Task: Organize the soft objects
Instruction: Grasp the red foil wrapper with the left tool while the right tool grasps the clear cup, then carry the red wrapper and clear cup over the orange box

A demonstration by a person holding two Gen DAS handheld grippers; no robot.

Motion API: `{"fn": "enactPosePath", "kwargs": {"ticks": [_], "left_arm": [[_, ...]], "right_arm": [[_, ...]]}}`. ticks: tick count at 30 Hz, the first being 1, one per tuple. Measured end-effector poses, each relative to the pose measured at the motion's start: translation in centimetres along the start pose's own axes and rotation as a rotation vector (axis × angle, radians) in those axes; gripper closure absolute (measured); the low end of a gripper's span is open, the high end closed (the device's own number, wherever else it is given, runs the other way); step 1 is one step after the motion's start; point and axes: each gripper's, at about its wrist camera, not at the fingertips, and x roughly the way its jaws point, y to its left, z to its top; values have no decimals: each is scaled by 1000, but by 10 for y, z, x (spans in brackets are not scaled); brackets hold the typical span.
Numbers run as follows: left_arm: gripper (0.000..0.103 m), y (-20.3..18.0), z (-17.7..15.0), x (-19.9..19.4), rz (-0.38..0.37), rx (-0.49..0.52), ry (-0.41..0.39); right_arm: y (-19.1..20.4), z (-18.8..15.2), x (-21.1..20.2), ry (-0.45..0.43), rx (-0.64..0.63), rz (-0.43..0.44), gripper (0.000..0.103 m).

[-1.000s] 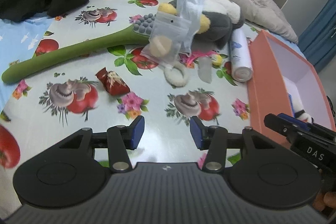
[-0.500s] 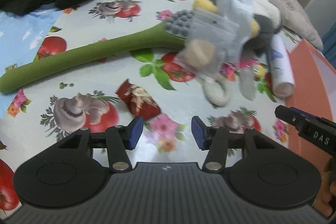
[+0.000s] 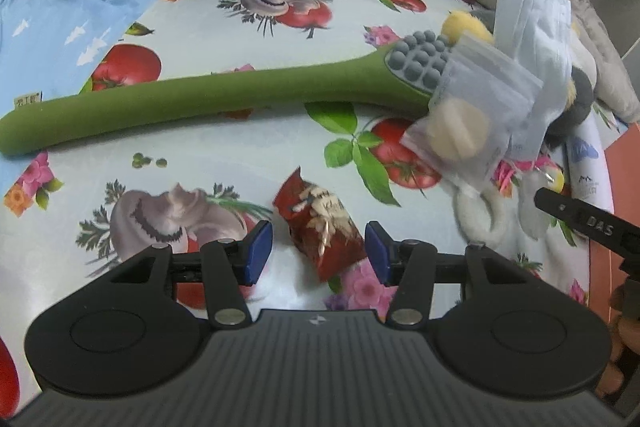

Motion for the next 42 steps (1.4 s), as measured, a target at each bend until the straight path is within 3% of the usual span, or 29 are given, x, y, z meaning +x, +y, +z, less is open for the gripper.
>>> {"fn": "enactPosePath", "kwargs": {"ticks": [5, 9, 13, 21, 31, 42], "left_arm": [[46, 2, 4, 6, -12, -19, 3], [47, -3, 3, 9, -13, 7, 2], [58, -9, 3, 12, -7, 31, 10], [68, -16, -2, 2, -22, 93, 29], [69, -28, -14, -41, -85, 120, 14], [69, -42, -37, -116, -150, 155, -40]], "right_arm": [[2, 1, 16, 26, -1, -2, 62], [0, 0, 20, 38, 10, -17, 71], [-3, 0, 16, 50, 13, -23, 81], [2, -4, -2, 48, -26, -19, 84], [5, -15, -48, 22, -41, -27, 84], [6, -29, -123, -45, -38, -5, 84]]}}
